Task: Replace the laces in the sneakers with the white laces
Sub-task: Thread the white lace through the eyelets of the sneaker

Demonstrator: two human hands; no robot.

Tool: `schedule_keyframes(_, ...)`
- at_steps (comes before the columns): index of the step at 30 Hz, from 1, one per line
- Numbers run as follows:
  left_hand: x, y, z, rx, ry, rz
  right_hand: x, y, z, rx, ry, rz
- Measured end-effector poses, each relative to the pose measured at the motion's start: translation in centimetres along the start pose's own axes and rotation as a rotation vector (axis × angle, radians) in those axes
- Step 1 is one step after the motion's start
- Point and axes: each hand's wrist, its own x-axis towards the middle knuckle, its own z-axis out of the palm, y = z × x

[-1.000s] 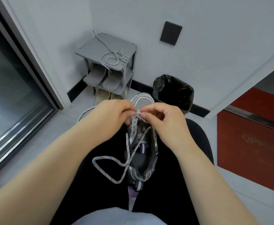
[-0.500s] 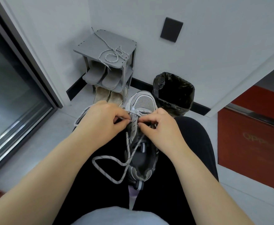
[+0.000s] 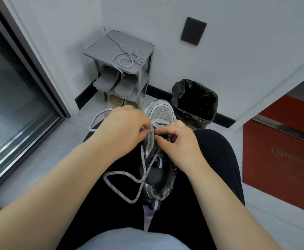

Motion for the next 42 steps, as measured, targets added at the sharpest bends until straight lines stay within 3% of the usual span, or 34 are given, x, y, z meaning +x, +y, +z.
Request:
schedule_keyframes(8, -0.5, 0.2, 0.6, -0.097, -0.004, -0.06, 0.0, 0.0, 0.0, 0.018, -0.02, 0.005)
schedule_keyframes(12, -0.8, 0.1, 0.9, -0.013, 0.028, -0.141, 0.1, 0.0, 0.3, -0.013, -0.015, 0.028)
schedule_keyframes(16, -0.5, -0.1, 0.5, -0.102, 0.067, -0.287, -0.2, 0.0, -0.9, -0.023, 0.12, 0.012)
schedule_keyframes(18, -0.6, -0.8, 0.3, -0.071, 0.039, -0.296, 0.2, 0.2, -2.5, 0.174, 0.288, 0.055)
schedule_keyframes(20, -0.8, -1.2, 0.3, -0.043, 0.0, -0.277, 0.3, 0.0, -4.3, 0.661, 0.364, 0.096)
schedule_keyframes(22, -0.8, -1.3, 0.6, -0.028, -0.011, -0.255, 0.2, -0.9, -5.1, 1.023, 0.258, 0.107)
schedule_keyframes(23, -0.8, -1.3, 0.8, -0.02, -0.005, -0.243, 0.0, -1.5, -5.0, 1.049, 0.176, 0.113)
schedule_keyframes(24, -0.7, -1.2, 0.9, -0.015, 0.004, -0.233, -0.2, -2.1, -4.6, 0.937, 0.094, 0.12)
schedule_keyframes(28, -0.7, -1.1, 1.4, -0.004, 0.041, -0.213, 0.1, -2.1, -2.2, -0.17, -0.126, -0.068)
schedule_keyframes(30, -0.7, -1.1, 1.6, -0.001, 0.061, -0.209, 0.5, -1.8, -1.5, -0.423, -0.161, -0.124)
schedule_keyframes(32, -0.8, -1.1, 1.7, -0.016, 0.083, -0.207, 0.7, -1.8, -1.4, -0.463, -0.168, -0.131)
schedule_keyframes(34, -0.9, -1.3, 1.7, -0.044, 0.089, -0.21, 0.7, -1.7, -2.3, -0.379, -0.084, -0.187)
schedule_keyframes(36, -0.9, -1.4, 1.7, -0.072, 0.083, -0.204, 0.7, -1.6, -4.0, -0.203, 0.152, -0.201)
schedule_keyframes(37, -1.0, -1.4, 1.6, -0.08, 0.081, -0.199, 0.6, -1.6, -5.1, -0.009, 0.294, -0.164)
schedule_keyframes(39, -1.0, -1.4, 1.4, -0.089, 0.067, -0.197, 0.6, -1.6, -7.3, 0.615, 0.455, -0.113)
schedule_keyframes(41, -0.9, -1.3, 1.4, -0.087, 0.044, -0.194, 0.4, -2.0, -8.2, 1.147, 0.385, -0.098)
schedule_keyframes(42, -0.8, -1.2, 1.4, -0.085, 0.037, -0.187, 0.3, -2.2, -7.9, 1.301, 0.309, -0.071)
